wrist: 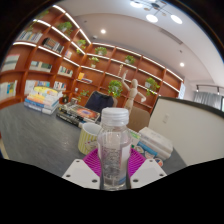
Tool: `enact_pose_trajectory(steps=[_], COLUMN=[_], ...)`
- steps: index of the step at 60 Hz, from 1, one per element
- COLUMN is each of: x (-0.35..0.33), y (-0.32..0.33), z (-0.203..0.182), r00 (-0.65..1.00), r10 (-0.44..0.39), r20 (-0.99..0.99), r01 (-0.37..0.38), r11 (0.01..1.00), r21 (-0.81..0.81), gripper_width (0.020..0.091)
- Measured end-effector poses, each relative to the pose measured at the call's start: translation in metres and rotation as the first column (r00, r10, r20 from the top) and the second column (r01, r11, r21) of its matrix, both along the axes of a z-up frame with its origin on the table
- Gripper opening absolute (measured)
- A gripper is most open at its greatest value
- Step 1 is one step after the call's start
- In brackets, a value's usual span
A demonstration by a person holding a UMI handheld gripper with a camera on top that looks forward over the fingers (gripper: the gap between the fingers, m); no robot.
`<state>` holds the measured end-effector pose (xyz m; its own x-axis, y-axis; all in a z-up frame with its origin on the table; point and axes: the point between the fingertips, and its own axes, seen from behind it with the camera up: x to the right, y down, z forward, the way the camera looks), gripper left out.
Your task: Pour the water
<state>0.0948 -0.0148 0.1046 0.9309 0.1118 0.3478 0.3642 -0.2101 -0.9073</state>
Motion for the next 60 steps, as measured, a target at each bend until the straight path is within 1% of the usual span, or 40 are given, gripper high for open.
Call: enact_pose_trajectory(steps=[6,8,10,15,22,31,33,35,39,42,49,52,56,60], x=[0.031,0.039,0.042,0.05,0.05,0.045,0.043,0.041,0.03,0.022,0.018,0.017,0.017,0.02], y=[0.028,0.038,0.048,0.074,0.104,0.133,0.138,0.142,0.148,0.151,0.155,0.155,0.154,0.151], z=[0.01,0.011,0.012,0.017,0.027,0.05,0.055,0.057,0.064,0.062,0.054,0.056,0.058,0.06], r00=[0.951,0.909,0.857,0.705,0.463,0.189,0.122,0.047,-0.096,-0.178,-0.238,-0.236,-0.213,-0.146], r10=[-0.021,-0.01,-0.01,0.008,0.021,-0.001,-0.009,-0.012,-0.045,-0.052,-0.036,-0.048,-0.056,-0.049], r20=[0.309,0.417,0.515,0.709,0.886,0.982,0.992,0.999,0.994,0.983,0.971,0.971,0.975,0.988], r01=[0.015,0.005,0.006,-0.019,-0.06,-0.108,-0.117,-0.126,-0.172,-0.199,-0.2,-0.203,-0.204,-0.2], r11=[1.0,1.0,1.0,1.0,0.998,0.994,0.993,0.992,0.985,0.98,0.98,0.979,0.979,0.98], r21=[0.022,0.014,0.009,0.008,0.007,0.022,0.023,0.018,0.028,0.016,-0.013,-0.001,0.012,0.019], gripper_width=[0.0328,0.0327,0.0328,0.0326,0.0326,0.0325,0.0341,0.0341,0.0339,0.0337,0.0339,0.034,0.034,0.0339])
